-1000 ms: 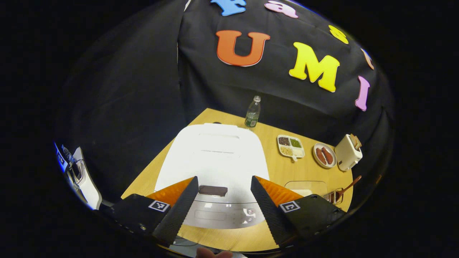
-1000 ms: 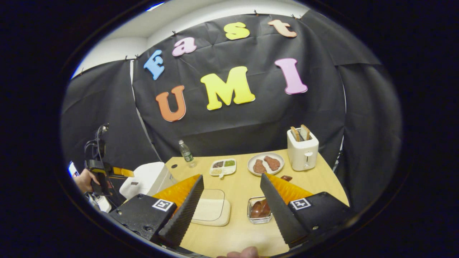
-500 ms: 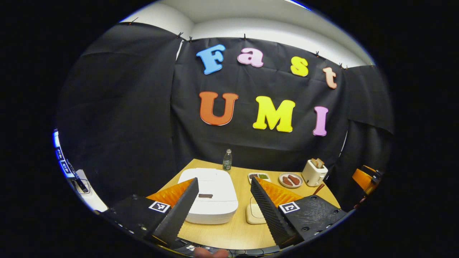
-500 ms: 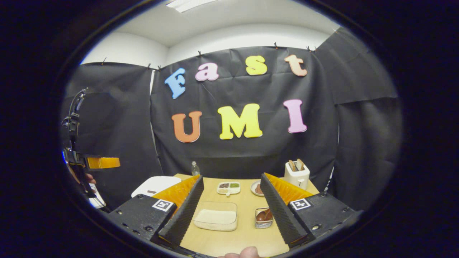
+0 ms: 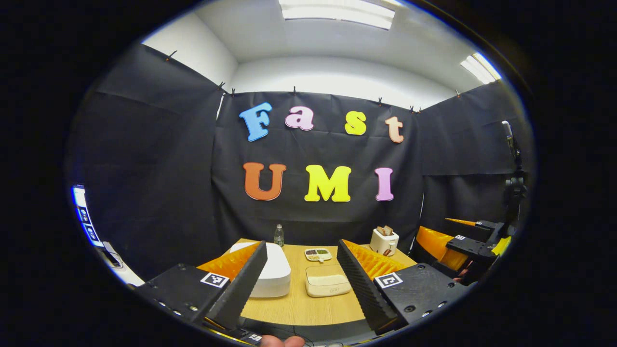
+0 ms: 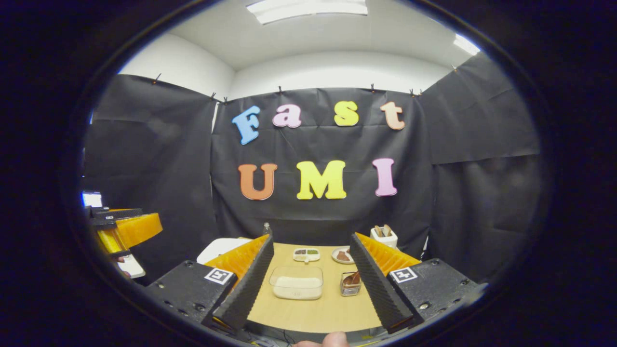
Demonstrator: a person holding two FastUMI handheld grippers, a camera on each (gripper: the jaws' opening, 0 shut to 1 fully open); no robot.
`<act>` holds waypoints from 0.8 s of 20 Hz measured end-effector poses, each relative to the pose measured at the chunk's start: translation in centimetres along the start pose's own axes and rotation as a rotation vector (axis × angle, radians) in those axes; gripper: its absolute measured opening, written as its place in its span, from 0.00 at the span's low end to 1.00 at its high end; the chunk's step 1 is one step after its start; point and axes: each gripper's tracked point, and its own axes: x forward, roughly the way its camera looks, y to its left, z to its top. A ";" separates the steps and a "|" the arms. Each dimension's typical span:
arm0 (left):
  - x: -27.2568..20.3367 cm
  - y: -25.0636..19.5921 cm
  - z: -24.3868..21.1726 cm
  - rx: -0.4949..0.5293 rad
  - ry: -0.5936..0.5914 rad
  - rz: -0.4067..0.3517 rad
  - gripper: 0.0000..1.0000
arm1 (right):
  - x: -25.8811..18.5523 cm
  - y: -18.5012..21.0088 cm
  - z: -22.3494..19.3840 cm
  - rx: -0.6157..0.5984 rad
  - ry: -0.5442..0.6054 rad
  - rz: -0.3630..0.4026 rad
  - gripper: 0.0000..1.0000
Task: Close the left gripper, press the button to open the rice cooker; take a wooden spoon from the chopstick holder with the right hand, scoop a spoonful of rice and pour it into the rice cooker, then put the wooden spoon back into the chopstick holder.
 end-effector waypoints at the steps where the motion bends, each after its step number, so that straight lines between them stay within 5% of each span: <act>1: -0.8 -0.6 -0.4 -0.012 0.009 -0.010 0.95 | -0.7 0.3 0.1 0.003 -0.002 -0.004 0.99; 16: -3.7 0.1 -1.0 0.004 -0.014 0.029 0.95 | -5.8 0.8 -1.4 -0.015 0.006 -0.025 0.99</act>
